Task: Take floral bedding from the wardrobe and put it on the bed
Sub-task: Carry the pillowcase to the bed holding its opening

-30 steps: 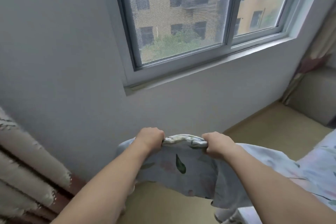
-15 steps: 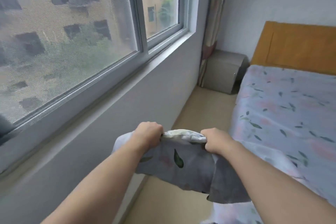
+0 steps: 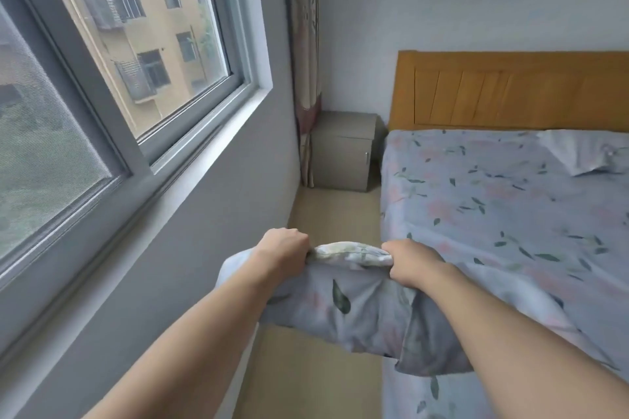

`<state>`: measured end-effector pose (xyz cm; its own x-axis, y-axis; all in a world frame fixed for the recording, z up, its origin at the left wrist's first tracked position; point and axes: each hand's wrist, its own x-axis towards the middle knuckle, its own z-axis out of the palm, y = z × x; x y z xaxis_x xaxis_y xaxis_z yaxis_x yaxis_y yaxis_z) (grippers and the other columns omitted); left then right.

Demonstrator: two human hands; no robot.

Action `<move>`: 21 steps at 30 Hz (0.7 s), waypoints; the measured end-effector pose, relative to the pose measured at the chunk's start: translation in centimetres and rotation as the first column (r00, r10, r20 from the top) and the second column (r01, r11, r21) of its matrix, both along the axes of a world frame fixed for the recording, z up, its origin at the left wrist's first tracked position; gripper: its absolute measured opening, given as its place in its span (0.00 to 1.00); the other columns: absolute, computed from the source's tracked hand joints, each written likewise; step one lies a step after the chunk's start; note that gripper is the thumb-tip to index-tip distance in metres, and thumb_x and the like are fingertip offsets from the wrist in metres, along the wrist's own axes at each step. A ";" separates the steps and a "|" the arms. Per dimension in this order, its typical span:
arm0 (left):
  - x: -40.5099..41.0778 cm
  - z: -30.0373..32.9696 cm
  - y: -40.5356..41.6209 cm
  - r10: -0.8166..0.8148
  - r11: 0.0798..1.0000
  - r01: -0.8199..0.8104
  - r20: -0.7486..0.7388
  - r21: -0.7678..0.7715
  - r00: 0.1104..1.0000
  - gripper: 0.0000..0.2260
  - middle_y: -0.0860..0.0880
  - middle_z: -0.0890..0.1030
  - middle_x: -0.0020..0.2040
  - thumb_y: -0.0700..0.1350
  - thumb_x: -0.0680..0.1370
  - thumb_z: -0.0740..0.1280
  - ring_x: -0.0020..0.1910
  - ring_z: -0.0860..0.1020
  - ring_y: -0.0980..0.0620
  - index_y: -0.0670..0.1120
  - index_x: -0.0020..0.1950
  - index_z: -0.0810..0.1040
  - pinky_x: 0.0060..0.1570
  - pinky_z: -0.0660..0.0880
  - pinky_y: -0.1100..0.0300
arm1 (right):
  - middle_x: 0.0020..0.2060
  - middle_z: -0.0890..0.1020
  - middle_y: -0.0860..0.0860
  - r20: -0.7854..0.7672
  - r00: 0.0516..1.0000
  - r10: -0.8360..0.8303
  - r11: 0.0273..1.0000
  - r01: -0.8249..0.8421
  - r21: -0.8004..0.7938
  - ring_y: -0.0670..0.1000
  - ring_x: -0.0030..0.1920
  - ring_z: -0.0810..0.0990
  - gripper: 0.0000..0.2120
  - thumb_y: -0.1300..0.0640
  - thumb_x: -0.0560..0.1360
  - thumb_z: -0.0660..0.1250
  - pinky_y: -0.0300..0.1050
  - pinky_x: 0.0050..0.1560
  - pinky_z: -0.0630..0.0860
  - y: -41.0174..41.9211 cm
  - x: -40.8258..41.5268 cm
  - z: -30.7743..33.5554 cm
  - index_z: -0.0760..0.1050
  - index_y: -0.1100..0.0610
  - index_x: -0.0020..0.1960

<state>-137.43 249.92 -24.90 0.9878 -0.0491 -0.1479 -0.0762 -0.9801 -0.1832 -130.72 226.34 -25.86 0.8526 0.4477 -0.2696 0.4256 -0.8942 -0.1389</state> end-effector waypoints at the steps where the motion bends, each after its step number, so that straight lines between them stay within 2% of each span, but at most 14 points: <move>1: 2.0 0.1 0.6 -0.012 1.000 0.012 -0.005 -0.002 1.000 0.11 0.45 0.83 0.49 0.40 0.70 0.62 0.48 0.81 0.40 0.47 0.48 0.80 0.38 0.68 0.57 | 0.49 0.79 0.52 -0.002 1.000 -0.015 1.000 0.015 0.002 0.57 0.48 0.78 0.07 0.61 0.70 0.59 0.44 0.41 0.70 0.5 1.7 -0.1 0.70 0.50 0.45; 4: 7.6 0.0 2.5 -0.041 0.999 0.041 -0.017 -0.006 0.999 0.11 0.45 0.83 0.48 0.40 0.70 0.62 0.48 0.81 0.40 0.46 0.48 0.80 0.38 0.69 0.58 | 0.46 0.77 0.51 -0.008 0.998 -0.063 0.998 0.063 0.006 0.56 0.44 0.75 0.06 0.61 0.70 0.59 0.44 0.40 0.69 2.2 6.7 -0.6 0.68 0.51 0.42; 12: 23.8 -0.8 11.4 -0.115 0.993 0.115 -0.009 -0.032 0.993 0.08 0.46 0.83 0.47 0.43 0.71 0.63 0.47 0.80 0.41 0.48 0.46 0.80 0.37 0.68 0.59 | 0.47 0.78 0.50 -0.025 0.992 -0.125 0.992 0.126 0.009 0.55 0.47 0.78 0.06 0.60 0.71 0.61 0.45 0.40 0.70 10.5 21.3 -1.5 0.71 0.51 0.46; 17: 34.3 0.2 15.3 -0.168 0.985 0.168 0.003 -0.035 0.986 0.07 0.46 0.82 0.47 0.44 0.71 0.63 0.47 0.80 0.41 0.48 0.46 0.80 0.37 0.67 0.59 | 0.47 0.78 0.50 -0.046 0.981 -0.190 0.981 0.191 0.034 0.55 0.48 0.78 0.07 0.61 0.70 0.60 0.46 0.43 0.74 14.0 30.0 -1.0 0.71 0.51 0.45; 21: 41.9 0.2 16.2 -0.221 0.975 0.221 0.000 0.000 0.975 0.08 0.46 0.82 0.47 0.44 0.72 0.63 0.48 0.80 0.41 0.47 0.47 0.80 0.38 0.69 0.58 | 0.45 0.78 0.51 -0.052 0.970 -0.239 0.970 0.241 0.036 0.56 0.45 0.77 0.07 0.62 0.69 0.59 0.45 0.39 0.70 14.7 36.8 -0.7 0.68 0.51 0.42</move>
<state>-95.48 266.16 -24.74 0.9526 -0.2660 -0.1475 -0.2906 -0.9391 -0.1834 -93.88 241.08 -26.58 0.9231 0.2436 -0.2975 0.1916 -0.9622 -0.1934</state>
